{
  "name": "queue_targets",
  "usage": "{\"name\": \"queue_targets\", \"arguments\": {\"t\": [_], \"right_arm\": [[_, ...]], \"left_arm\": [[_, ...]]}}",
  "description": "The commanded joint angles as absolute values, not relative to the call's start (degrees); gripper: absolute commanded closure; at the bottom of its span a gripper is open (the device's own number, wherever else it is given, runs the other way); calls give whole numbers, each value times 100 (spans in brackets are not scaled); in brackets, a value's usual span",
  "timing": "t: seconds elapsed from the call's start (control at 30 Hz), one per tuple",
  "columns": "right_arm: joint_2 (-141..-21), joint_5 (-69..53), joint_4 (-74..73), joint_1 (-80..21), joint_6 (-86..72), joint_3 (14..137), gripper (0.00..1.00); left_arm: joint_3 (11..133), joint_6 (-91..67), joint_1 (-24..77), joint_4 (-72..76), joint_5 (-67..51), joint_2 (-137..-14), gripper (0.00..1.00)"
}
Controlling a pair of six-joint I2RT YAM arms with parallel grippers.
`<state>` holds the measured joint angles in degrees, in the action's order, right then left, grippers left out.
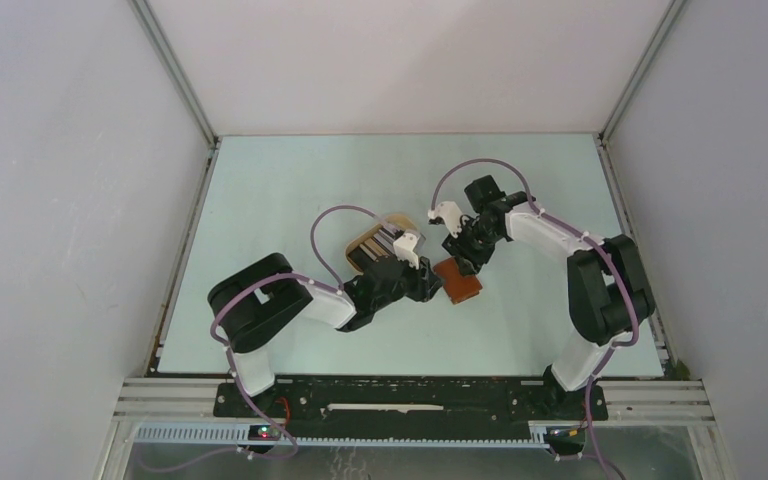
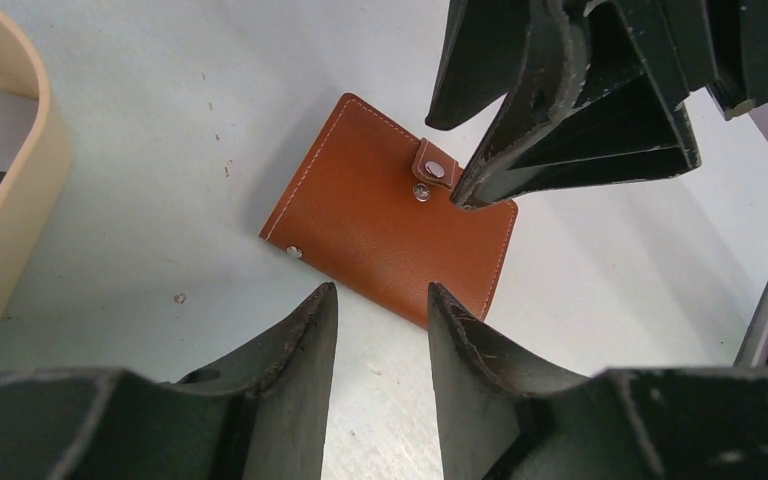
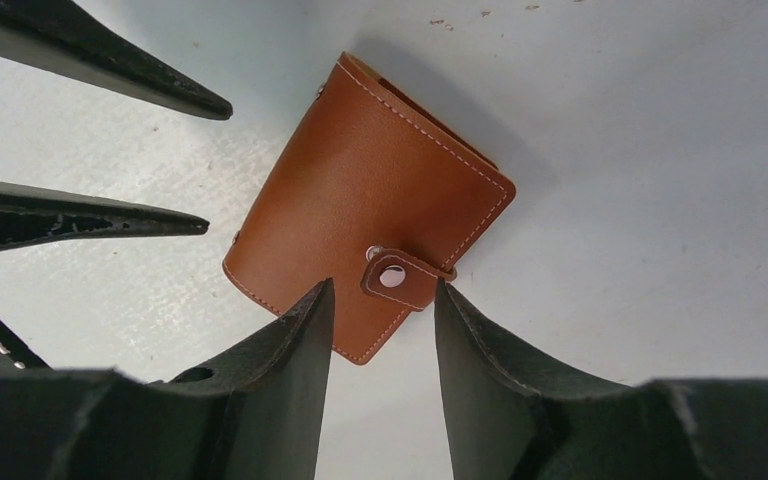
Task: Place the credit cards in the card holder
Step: Close the card holder at the center of the board.
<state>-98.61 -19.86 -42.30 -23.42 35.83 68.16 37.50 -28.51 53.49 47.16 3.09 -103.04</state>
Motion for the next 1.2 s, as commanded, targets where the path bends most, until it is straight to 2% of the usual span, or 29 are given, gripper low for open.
{"name": "queue_targets", "arguments": {"t": [0.0, 0.43, 0.9, 1.17], "right_arm": [[-9926, -1797, -4060, -2414, 3450, 6803, 50], [-10054, -1758, -4019, -2514, 3406, 6807, 54], [-9963, -1698, -4045, -2527, 3418, 6811, 100], [-9853, -2108, -4156, -2459, 3251, 6899, 100]], "left_arm": [[3683, -2786, 5357, 4939, 434, -10020, 57], [3683, -2800, 5353, 4939, 448, -10035, 57], [3696, -2798, 5356, 4939, 437, -10045, 57], [3712, -2796, 5355, 5041, 314, -10084, 57]]}}
